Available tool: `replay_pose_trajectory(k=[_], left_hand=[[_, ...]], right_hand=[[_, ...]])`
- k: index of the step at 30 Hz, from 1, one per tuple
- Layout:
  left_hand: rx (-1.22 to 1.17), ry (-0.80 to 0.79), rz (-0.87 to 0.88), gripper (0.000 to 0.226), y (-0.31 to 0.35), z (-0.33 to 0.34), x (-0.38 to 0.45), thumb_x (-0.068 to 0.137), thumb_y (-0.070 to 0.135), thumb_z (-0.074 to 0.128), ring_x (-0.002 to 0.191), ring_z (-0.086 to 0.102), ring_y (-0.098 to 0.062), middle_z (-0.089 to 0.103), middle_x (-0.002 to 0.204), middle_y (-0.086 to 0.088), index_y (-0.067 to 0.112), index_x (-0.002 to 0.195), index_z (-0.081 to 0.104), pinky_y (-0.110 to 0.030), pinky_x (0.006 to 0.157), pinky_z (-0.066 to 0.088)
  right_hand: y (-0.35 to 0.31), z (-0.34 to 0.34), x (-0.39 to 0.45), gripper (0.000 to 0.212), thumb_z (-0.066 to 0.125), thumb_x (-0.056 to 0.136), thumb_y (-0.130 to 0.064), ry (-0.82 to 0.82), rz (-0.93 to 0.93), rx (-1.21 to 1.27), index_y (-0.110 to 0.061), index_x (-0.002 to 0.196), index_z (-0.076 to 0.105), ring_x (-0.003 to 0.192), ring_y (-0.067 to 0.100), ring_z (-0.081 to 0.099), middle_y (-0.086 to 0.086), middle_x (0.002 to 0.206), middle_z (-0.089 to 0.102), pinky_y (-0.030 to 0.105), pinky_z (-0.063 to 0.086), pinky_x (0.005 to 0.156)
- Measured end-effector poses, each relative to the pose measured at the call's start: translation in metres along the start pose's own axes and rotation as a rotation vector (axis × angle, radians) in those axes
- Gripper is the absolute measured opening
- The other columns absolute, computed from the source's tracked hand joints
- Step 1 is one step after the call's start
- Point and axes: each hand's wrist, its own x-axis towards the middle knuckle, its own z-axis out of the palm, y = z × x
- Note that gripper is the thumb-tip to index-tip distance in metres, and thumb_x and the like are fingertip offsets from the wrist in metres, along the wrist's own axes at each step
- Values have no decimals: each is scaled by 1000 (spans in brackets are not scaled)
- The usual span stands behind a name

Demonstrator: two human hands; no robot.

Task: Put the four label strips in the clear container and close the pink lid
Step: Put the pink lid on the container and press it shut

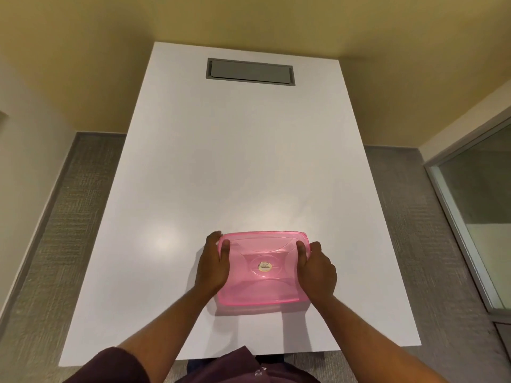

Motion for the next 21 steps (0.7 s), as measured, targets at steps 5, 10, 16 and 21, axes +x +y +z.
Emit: replay_pose_trajectory(k=[5, 10, 16, 21], left_hand=[[-290, -9, -126, 22, 4, 8, 11, 104, 33, 45, 108, 61, -20, 65, 109, 9, 23, 117, 59, -35, 94, 47], [-282, 61, -117, 14, 2, 15, 19, 103, 26, 46, 95, 60, -24, 63, 94, 8, 16, 103, 56, -36, 83, 47], [-240, 91, -84, 12, -3, 18, 27, 102, 19, 45, 83, 57, -16, 61, 88, 11, 21, 93, 53, -29, 70, 43], [-203, 99, -71, 13, -2, 18, 30, 102, 25, 45, 85, 59, -21, 62, 88, 8, 21, 93, 53, -36, 75, 46]], right_hand=[[-3, 3, 0, 55, 20, 96, -70, -1, 18, 24, -20, 86, 39, 64, 36, 62, -5, 61, 49, 34, 41, 56], [-2, 4, 2, 57, 17, 93, -72, -17, 25, 18, -19, 85, 38, 60, 31, 52, -6, 60, 45, 34, 40, 56], [0, 5, 10, 53, 23, 97, -70, -118, 46, 59, -20, 87, 39, 67, 32, 56, -1, 68, 56, 36, 43, 60], [1, -5, 23, 61, 25, 95, -74, -308, 91, 142, -18, 80, 44, 75, 28, 61, 2, 77, 62, 39, 47, 68]])
